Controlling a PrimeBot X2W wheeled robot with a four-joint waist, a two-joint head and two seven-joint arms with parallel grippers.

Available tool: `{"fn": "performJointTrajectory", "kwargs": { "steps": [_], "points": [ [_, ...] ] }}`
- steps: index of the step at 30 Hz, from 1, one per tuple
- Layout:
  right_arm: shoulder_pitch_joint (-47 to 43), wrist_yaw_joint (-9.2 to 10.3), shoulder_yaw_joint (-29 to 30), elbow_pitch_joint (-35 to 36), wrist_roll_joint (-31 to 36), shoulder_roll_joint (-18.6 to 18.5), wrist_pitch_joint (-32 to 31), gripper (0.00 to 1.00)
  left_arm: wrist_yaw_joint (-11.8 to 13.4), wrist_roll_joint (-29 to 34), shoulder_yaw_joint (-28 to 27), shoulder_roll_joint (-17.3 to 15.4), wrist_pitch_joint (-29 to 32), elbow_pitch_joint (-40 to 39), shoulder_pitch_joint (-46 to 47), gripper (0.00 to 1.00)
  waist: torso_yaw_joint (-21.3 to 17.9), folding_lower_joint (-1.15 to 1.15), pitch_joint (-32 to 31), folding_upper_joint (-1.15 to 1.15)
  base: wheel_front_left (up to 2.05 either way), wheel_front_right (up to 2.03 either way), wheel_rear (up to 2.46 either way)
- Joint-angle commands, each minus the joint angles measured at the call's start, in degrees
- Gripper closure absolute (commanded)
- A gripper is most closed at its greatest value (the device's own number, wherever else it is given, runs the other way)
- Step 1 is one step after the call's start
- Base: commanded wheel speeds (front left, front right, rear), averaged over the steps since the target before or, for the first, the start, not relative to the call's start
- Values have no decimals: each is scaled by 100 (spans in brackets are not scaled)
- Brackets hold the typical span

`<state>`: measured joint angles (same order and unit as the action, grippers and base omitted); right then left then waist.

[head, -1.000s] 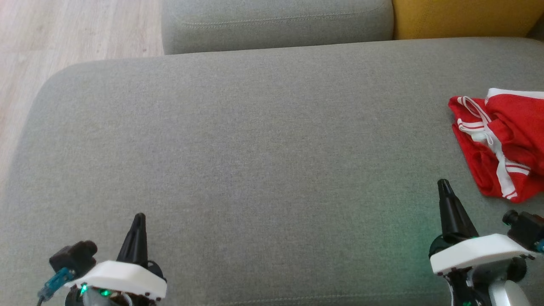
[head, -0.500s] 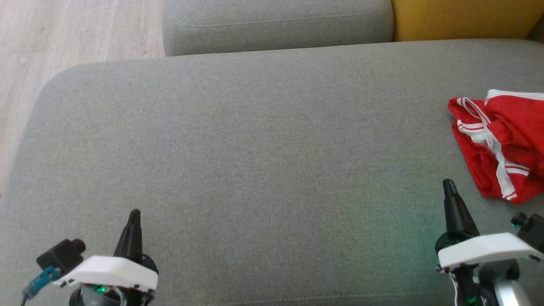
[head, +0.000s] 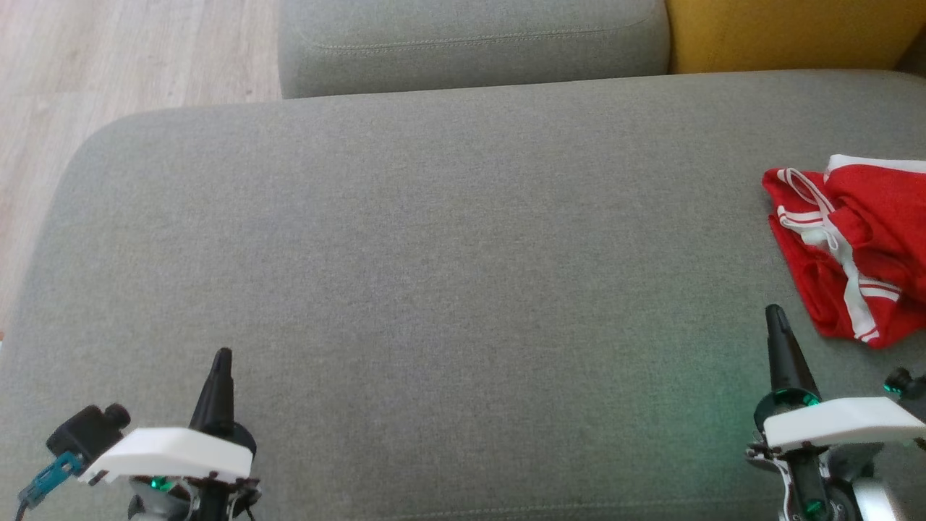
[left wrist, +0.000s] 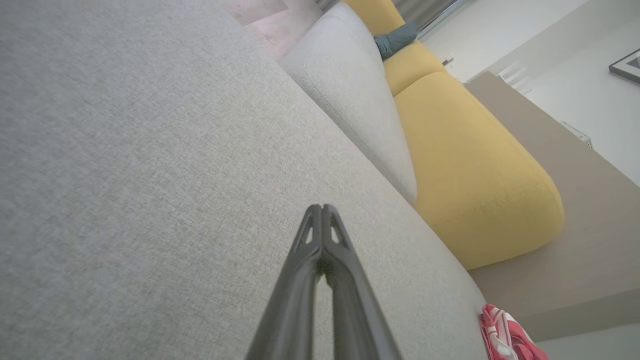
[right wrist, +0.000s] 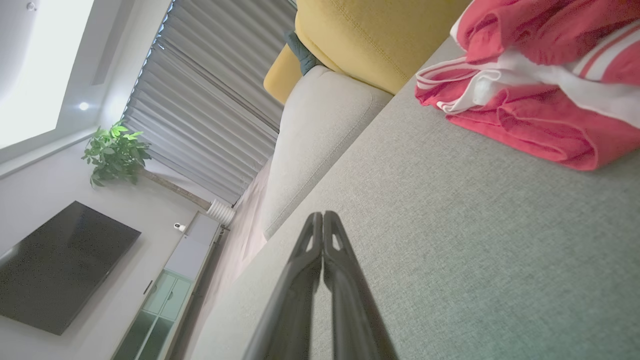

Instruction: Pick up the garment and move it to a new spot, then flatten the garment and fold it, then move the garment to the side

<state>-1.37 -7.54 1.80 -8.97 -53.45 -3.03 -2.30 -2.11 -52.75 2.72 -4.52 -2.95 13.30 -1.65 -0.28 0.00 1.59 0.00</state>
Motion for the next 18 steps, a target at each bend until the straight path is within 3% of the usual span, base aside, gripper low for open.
{"fn": "performJointTrajectory", "kwargs": {
  "steps": [1,18],
  "points": [
    [344,3,-43,160,-157,-127,-19,100,-57,-136,-189,-20,31,-151,312,100,1,0,-2,0,0,0,0],
    [457,4,36,-28,-1287,-135,-79,100,-196,-1236,-399,30,293,-85,448,100,8,0,-42,0,0,0,0]
  ]
}}
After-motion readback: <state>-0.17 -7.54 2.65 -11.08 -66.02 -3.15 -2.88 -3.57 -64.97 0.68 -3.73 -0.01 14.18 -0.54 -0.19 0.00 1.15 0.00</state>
